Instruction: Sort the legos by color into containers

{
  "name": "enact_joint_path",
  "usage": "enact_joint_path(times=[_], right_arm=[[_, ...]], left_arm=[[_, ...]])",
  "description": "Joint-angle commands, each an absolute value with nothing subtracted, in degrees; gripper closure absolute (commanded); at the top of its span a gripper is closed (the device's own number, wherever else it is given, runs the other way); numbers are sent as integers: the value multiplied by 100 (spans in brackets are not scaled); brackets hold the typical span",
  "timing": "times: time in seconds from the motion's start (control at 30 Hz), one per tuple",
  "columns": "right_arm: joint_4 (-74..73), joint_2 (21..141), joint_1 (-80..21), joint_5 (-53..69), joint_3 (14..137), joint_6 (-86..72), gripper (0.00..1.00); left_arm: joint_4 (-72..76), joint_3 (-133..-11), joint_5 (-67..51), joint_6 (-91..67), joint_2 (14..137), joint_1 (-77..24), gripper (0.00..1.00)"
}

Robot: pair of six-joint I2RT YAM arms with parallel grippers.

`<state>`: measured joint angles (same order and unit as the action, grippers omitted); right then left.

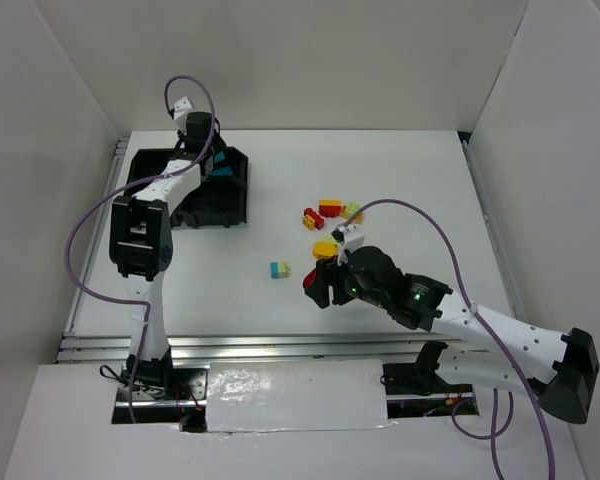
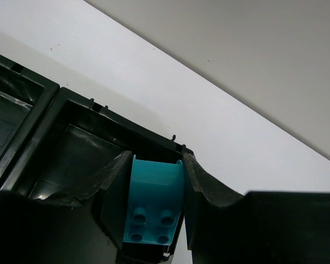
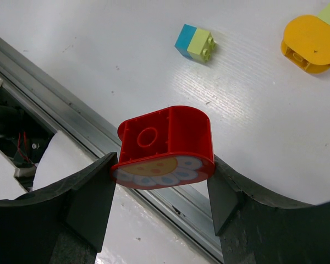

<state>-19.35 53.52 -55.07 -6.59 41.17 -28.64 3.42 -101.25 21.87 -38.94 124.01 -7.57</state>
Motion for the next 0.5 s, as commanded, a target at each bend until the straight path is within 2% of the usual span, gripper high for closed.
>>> enact_joint_path(times=[0.0, 0.3, 0.47], right_arm=[[-1916, 5194, -5441, -633, 4087, -2804, 88], [-1942, 5159, -5432, -589, 4104, -2804, 88], [-1969, 5054, -5440, -563, 4043, -2830, 87]], left_arm=[[519, -10327, 2136, -3727, 12507, -747, 91], [510, -10345, 2039, -3788, 12516, -747, 91], [466, -10362, 2135, -3788, 12551, -756, 86]])
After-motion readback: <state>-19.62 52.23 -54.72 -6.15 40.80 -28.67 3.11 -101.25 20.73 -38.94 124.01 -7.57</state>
